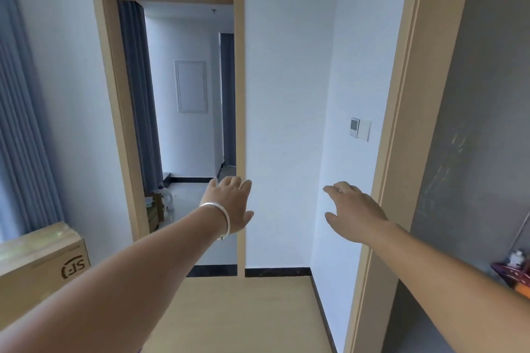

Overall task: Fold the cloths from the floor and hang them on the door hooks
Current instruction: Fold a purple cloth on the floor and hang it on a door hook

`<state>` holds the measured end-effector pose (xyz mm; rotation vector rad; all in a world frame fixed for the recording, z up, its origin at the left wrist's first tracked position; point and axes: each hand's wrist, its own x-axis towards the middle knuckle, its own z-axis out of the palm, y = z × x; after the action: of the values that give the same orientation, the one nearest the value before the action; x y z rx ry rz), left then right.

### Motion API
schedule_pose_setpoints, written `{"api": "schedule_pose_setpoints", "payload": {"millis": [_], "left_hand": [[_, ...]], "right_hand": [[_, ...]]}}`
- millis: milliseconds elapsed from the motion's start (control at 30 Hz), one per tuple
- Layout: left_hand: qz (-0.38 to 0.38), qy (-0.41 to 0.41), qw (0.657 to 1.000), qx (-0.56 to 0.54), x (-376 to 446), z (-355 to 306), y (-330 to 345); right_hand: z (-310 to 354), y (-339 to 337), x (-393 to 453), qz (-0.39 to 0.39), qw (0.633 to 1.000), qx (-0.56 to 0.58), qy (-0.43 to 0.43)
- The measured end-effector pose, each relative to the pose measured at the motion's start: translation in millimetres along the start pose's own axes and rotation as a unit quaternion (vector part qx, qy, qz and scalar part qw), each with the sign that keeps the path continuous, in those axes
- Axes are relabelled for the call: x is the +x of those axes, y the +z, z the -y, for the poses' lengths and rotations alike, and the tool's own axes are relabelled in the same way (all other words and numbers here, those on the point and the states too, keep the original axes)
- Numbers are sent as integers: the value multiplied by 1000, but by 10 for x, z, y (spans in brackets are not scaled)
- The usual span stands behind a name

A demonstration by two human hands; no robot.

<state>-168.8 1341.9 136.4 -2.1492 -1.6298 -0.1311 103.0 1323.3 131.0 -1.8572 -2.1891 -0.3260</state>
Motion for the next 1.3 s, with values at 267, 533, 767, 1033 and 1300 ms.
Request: {"api": "schedule_pose_setpoints", "payload": {"millis": [267,533,767,1033,1300], "left_hand": [[-11,-30,999,4,1047,-146,194],[3,-38,999,5,1733,-61,610],[9,-48,999,-6,2469,456,1227],[8,-94,995,-22,3257,1818,2044],[33,-183,982,-14,3078,3271,2668]], "right_hand": [[-591,236,1019,-9,1000,15,-17],[-745,607,1816,4,999,19,-36],[-453,1044,2805,8,998,4,-61],[534,1569,4423,24,994,2,-104],[1905,2081,5345,43,982,26,-181]]}}
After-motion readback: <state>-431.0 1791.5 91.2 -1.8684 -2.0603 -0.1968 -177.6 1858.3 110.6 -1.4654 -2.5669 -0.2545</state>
